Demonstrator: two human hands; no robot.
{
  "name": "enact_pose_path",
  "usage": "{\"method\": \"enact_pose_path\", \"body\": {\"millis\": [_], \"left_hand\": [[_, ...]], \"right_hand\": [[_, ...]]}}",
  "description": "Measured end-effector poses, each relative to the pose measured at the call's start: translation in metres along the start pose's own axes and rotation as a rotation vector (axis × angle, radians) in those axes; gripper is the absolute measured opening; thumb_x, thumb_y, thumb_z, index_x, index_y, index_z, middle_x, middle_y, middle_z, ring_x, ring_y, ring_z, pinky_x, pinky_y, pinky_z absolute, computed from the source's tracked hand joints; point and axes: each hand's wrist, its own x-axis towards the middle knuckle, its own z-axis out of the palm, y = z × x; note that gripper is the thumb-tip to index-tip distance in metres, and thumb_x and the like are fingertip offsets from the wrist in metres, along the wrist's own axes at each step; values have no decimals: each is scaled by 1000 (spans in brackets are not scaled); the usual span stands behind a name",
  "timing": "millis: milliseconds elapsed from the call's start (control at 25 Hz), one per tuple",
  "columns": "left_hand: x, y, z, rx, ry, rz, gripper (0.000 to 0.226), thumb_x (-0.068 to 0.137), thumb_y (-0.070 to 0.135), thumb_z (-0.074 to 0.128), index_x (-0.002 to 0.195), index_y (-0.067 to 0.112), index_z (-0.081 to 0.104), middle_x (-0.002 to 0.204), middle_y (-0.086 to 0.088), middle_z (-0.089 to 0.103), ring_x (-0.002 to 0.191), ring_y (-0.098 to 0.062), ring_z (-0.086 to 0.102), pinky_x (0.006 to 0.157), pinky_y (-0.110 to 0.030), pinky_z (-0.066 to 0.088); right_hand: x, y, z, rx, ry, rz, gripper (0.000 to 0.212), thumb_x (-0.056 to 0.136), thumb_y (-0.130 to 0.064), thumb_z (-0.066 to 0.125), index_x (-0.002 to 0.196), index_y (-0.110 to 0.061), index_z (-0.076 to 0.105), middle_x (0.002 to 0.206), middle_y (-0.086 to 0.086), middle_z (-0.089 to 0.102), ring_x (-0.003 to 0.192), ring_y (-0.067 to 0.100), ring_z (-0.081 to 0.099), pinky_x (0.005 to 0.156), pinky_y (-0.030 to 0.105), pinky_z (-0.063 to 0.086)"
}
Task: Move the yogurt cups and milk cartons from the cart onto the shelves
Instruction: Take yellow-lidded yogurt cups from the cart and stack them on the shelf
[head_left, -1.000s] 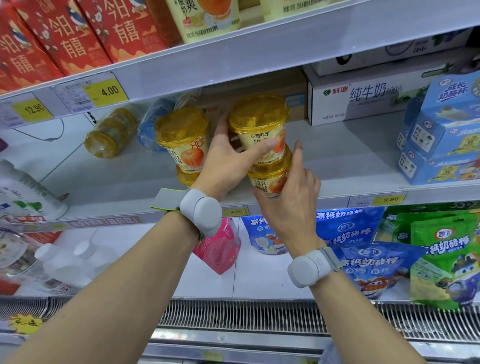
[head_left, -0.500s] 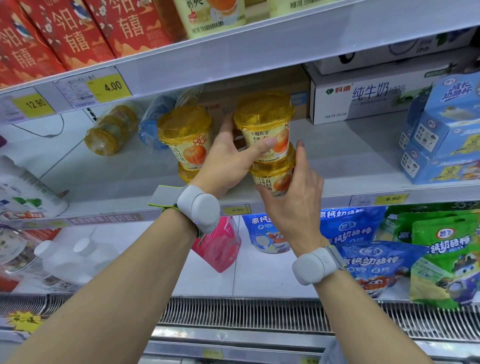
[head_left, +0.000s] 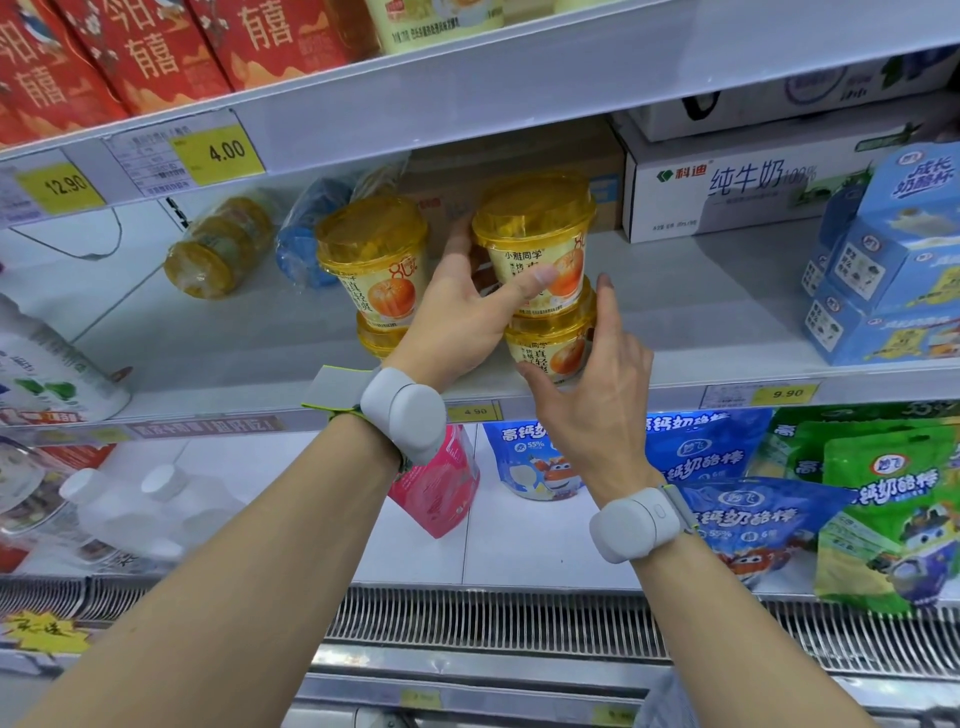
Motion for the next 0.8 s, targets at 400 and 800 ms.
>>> {"method": "enact_pose_path", "body": {"millis": [400, 800], "left_hand": [[-32, 15, 1, 231, 105, 211, 88, 95, 33, 69, 162, 19, 13, 160, 5, 38, 145, -9, 38, 117, -31, 39], [-30, 35, -41, 885, 487, 596, 40, 91, 20, 52, 125, 2, 61, 122, -16, 63, 116, -36, 52, 102, -48, 43]], "right_hand": [[0, 0, -1, -22, -26, 14, 101, 82, -48, 79, 158, -24, 16, 138, 6, 53, 126, 22, 44, 105, 44, 43], [0, -1, -1, -17, -47, 15, 99, 82, -47, 78, 157, -25, 18, 141, 7, 51, 130, 24, 42, 106, 45, 41]]}}
